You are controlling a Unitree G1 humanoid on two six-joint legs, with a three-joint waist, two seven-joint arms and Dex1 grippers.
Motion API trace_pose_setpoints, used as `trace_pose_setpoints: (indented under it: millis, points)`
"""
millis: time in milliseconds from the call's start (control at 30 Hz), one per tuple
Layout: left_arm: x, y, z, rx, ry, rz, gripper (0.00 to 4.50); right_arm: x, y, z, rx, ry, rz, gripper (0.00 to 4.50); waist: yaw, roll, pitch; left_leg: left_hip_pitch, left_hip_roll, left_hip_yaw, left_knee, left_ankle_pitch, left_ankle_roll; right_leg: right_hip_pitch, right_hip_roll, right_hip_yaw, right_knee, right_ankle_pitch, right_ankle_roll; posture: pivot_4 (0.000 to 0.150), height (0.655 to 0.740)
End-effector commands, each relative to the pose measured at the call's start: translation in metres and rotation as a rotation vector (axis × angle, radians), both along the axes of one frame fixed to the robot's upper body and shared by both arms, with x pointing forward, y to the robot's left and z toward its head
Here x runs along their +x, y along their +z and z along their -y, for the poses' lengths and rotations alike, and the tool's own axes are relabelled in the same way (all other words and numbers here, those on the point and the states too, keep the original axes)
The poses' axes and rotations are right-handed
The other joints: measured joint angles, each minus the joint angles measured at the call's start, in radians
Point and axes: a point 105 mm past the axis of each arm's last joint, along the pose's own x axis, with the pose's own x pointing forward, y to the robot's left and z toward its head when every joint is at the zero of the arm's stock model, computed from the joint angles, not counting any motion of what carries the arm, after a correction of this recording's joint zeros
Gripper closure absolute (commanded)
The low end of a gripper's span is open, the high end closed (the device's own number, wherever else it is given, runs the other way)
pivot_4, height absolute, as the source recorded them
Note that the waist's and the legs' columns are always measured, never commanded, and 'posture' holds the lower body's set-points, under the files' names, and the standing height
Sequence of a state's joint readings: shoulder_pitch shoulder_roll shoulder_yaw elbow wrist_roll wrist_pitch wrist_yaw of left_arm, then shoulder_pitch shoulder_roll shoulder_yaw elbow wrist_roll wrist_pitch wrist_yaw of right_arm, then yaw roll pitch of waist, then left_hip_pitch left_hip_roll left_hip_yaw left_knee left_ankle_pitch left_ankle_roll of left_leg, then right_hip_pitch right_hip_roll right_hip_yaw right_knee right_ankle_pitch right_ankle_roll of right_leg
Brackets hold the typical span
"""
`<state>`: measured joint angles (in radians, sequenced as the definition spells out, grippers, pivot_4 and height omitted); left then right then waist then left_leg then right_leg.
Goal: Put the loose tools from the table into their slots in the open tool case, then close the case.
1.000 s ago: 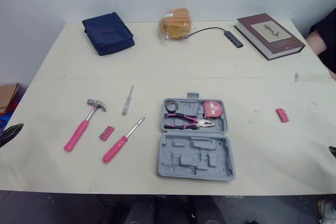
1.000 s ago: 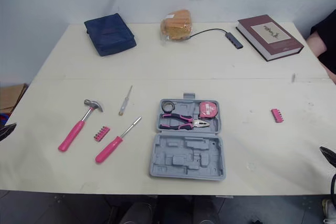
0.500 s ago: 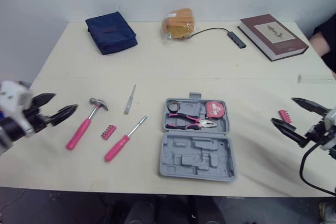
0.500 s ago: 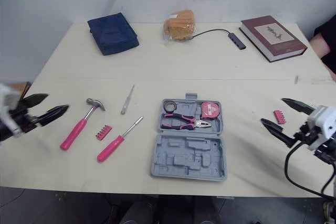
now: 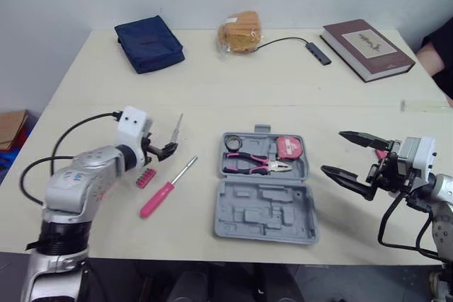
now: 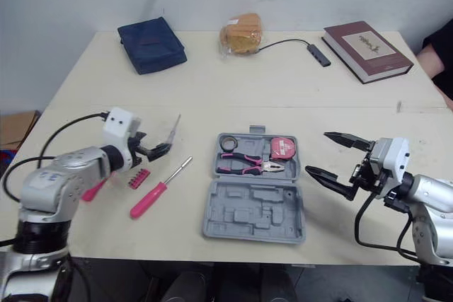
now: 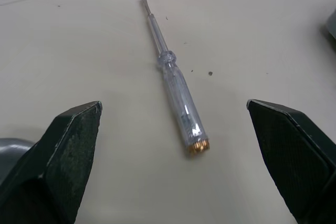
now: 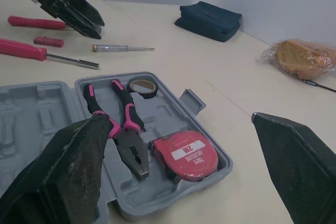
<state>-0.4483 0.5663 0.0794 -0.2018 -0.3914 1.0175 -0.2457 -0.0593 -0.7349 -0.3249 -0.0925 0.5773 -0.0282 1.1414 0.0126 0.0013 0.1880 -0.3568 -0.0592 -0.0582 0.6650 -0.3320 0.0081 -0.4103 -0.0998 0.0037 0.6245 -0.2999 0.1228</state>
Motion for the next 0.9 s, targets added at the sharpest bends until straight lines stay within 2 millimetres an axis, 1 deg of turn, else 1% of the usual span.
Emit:
trace_pose_setpoints:
  millis: [33,133,200,233,267,333,367,400,433,500,533,567,667,700,733,767,800,833,867,900]
  points:
    - [0.010,0.001,0.003,0.003,0.037,0.009,0.02,-0.002,0.009,-0.002,-0.002,-0.005,0.066,0.00,0.003,0.000,0.000,0.000,0.000,0.000,0.000,0.000,0.000,0.000,0.000,0.000,0.000,0.000,0.000,0.150,0.7400]
    - [0.015,-0.005,0.002,0.032,0.048,0.004,0.02,-0.003,0.008,-0.002,-0.004,-0.010,0.071,0.00,0.002,0.000,0.000,0.000,0.000,0.002,0.001,0.000,0.000,0.000,0.000,-0.001,0.000,0.000,0.000,0.150,0.7400]
    - [0.021,-0.009,0.003,-0.007,0.059,-0.004,0.56,-0.005,0.006,-0.002,-0.001,-0.018,0.071,0.00,0.005,0.000,0.000,0.001,0.000,0.002,0.001,0.000,0.000,-0.001,0.001,-0.001,0.001,0.000,0.000,0.150,0.7400]
    - [0.021,-0.013,0.007,-0.025,0.044,-0.027,0.84,-0.006,0.005,-0.002,0.000,-0.023,0.072,0.00,0.008,0.000,0.000,0.001,0.001,0.002,0.001,0.000,-0.001,-0.001,0.001,-0.001,0.001,0.000,0.000,0.150,0.7400]
    - [0.020,-0.020,0.012,-0.065,0.041,-0.067,1.40,-0.008,0.003,-0.001,-0.003,-0.024,0.072,0.00,0.010,0.000,0.000,0.001,0.000,0.002,0.001,0.000,-0.001,0.000,0.001,-0.001,0.001,0.000,0.000,0.150,0.7400]
    - [0.015,-0.031,0.017,-0.058,0.013,-0.111,2.17,-0.010,0.002,0.000,-0.003,-0.033,0.076,0.00,0.012,0.000,0.000,0.001,0.000,0.002,0.001,0.000,-0.001,0.000,0.001,-0.001,0.001,0.000,0.000,0.150,0.7400]
    - [0.014,-0.032,0.019,-0.064,0.001,-0.110,2.72,-0.010,0.002,0.001,0.000,-0.039,0.077,0.00,0.013,-0.001,0.000,0.001,0.000,0.002,0.001,0.000,-0.001,0.000,0.001,-0.001,0.001,0.000,0.000,0.150,0.7400]
    - [0.014,-0.032,0.020,-0.066,-0.007,-0.105,3.00,-0.010,0.002,0.001,0.003,-0.043,0.078,0.00,0.013,-0.001,-0.001,0.001,0.000,0.002,0.001,0.000,0.000,0.000,0.001,-0.001,0.001,0.000,0.000,0.150,0.7400]
    - [0.015,-0.033,0.019,-0.060,-0.007,-0.102,3.54,-0.010,0.001,0.002,0.005,-0.047,0.076,0.00,0.014,-0.001,-0.001,0.001,0.000,0.002,0.001,0.000,0.000,0.000,0.001,-0.001,0.001,0.000,0.000,0.150,0.7400]
    - [0.017,-0.031,0.018,-0.061,-0.002,-0.081,4.40,-0.011,-0.003,0.004,0.004,-0.052,0.066,0.00,0.014,-0.001,-0.001,0.001,0.000,0.002,0.001,0.000,0.000,0.000,0.001,-0.001,0.001,0.000,0.000,0.150,0.7400]
    - [0.019,-0.026,0.018,-0.079,-0.007,-0.062,4.46,-0.012,-0.004,0.005,0.003,-0.055,0.063,0.00,0.015,-0.001,-0.001,0.001,0.000,0.002,0.001,0.000,0.000,0.000,0.000,-0.001,0.001,0.000,0.000,0.150,0.7400]
    - [0.021,-0.017,0.018,-0.099,-0.014,-0.015,4.46,-0.012,-0.005,0.006,0.003,-0.059,0.061,0.00,0.015,-0.001,-0.001,0.001,0.000,0.002,0.001,0.000,-0.001,0.000,0.000,-0.001,0.001,0.000,0.000,0.150,0.7400]
    - [0.023,0.001,0.016,-0.083,-0.051,0.070,4.46,-0.014,-0.006,0.008,-0.001,-0.066,0.061,0.00,0.013,-0.001,-0.001,0.001,0.000,0.002,0.001,0.000,-0.001,0.000,0.001,-0.001,0.001,0.000,0.000,0.150,0.7400]
    - [0.021,0.014,0.017,-0.067,-0.111,0.129,4.46,-0.016,-0.006,0.011,-0.006,-0.073,0.058,0.00,0.012,-0.001,0.000,0.001,0.000,0.002,0.001,0.000,-0.001,0.000,0.001,-0.001,0.000,0.000,0.000,0.150,0.7400]
    - [0.020,0.022,0.019,-0.056,-0.158,0.172,4.46,-0.017,-0.006,0.013,-0.009,-0.077,0.057,0.00,0.012,-0.001,0.000,0.001,0.000,0.002,0.001,0.000,-0.001,0.000,0.001,-0.001,0.001,0.000,0.000,0.150,0.7400]
    - [0.014,0.038,0.025,-0.039,-0.260,0.241,4.46,-0.018,-0.007,0.018,-0.020,-0.087,0.055,0.00,0.010,-0.001,0.000,0.001,0.001,0.002,0.001,0.000,-0.001,0.000,0.001,-0.001,0.000,0.000,0.000,0.150,0.7400]
    - [0.008,0.047,0.030,-0.024,-0.333,0.284,4.46,-0.020,-0.007,0.021,-0.027,-0.093,0.053,0.00,0.009,-0.001,0.000,0.001,0.001,0.003,0.001,0.000,-0.001,-0.001,0.001,-0.001,0.000,0.000,0.000,0.150,0.7400]
    - [-0.014,0.066,0.049,-0.027,-0.554,0.345,4.46,-0.021,-0.008,0.027,-0.042,-0.107,0.051,0.00,0.008,-0.002,0.000,0.001,0.001,0.003,0.001,0.000,-0.001,-0.001,0.001,-0.001,0.000,0.000,0.000,0.150,0.7400]
    - [-0.032,0.076,0.061,-0.022,-0.717,0.379,4.46,-0.022,-0.008,0.031,-0.052,-0.116,0.049,0.00,0.008,-0.002,0.000,0.001,0.002,0.004,0.001,0.000,-0.001,-0.001,0.000,-0.001,0.000,0.000,0.000,0.150,0.7400]
    - [-0.045,0.080,0.067,-0.025,-0.815,0.362,4.46,-0.023,-0.009,0.035,-0.067,-0.121,0.044,0.00,0.008,-0.002,0.000,0.001,0.002,0.004,0.000,0.000,-0.002,-0.001,0.000,-0.001,-0.001,0.000,0.000,0.150,0.7400]
